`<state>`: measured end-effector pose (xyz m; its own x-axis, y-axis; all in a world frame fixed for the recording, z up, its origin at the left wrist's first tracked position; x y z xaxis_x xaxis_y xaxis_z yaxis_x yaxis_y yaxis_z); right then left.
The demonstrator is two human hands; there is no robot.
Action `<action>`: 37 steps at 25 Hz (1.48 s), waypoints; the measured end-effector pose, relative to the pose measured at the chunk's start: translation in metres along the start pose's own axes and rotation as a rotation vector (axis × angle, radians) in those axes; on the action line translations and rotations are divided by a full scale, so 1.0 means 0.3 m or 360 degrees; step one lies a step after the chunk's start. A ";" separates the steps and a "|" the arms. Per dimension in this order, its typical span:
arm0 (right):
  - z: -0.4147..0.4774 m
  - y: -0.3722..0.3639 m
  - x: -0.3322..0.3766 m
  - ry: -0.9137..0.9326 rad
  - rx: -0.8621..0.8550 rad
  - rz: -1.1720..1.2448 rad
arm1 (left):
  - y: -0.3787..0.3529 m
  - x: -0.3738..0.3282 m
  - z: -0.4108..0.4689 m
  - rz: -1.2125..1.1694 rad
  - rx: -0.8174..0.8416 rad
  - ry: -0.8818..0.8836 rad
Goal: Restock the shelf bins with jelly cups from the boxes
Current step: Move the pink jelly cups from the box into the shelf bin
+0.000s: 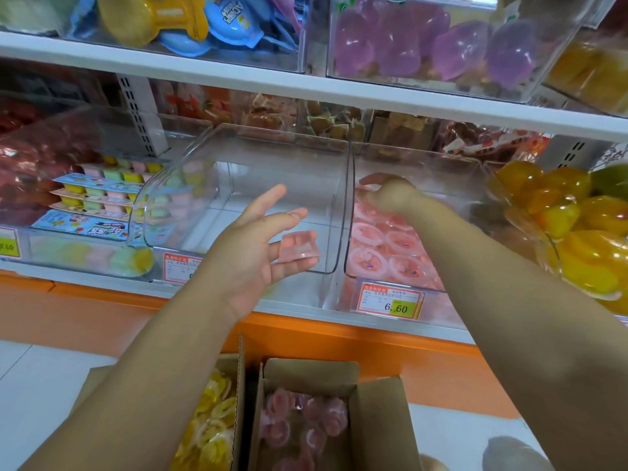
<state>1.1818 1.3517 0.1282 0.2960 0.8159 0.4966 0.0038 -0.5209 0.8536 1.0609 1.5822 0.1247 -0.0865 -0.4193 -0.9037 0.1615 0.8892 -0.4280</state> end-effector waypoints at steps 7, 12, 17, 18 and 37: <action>-0.053 -0.040 0.034 0.0233 -0.0063 -0.0843 | -0.009 -0.005 -0.028 -0.0009 0.0014 0.0035; -0.103 0.039 0.001 0.0107 -0.0053 -0.0256 | -0.031 0.003 -0.038 -0.0138 0.0047 0.0085; -0.385 0.174 0.070 0.0448 -0.0343 0.0515 | -0.075 0.002 -0.055 -0.0289 0.0105 0.0119; -0.454 0.152 0.094 0.0585 -0.0128 0.0649 | -0.084 0.001 -0.061 -0.0318 0.0106 0.0135; 0.037 0.174 -0.188 -0.0474 -0.0295 -0.0256 | 0.000 -0.018 -0.031 -0.0024 -0.0095 0.0092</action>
<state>1.1759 1.2756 0.1429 0.5705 0.7607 0.3097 -0.0920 -0.3154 0.9445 1.0521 1.5861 0.1297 -0.1451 -0.4231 -0.8944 0.1009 0.8929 -0.4388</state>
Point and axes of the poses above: each hand's wrist, its own z-axis towards the middle knuckle, its own y-axis out of the back of the hand, x = y × z, the point moved 8 cm from there along z, towards the middle knuckle, and after that the axes turned 8 degrees about -y, right-handed, at the moved point
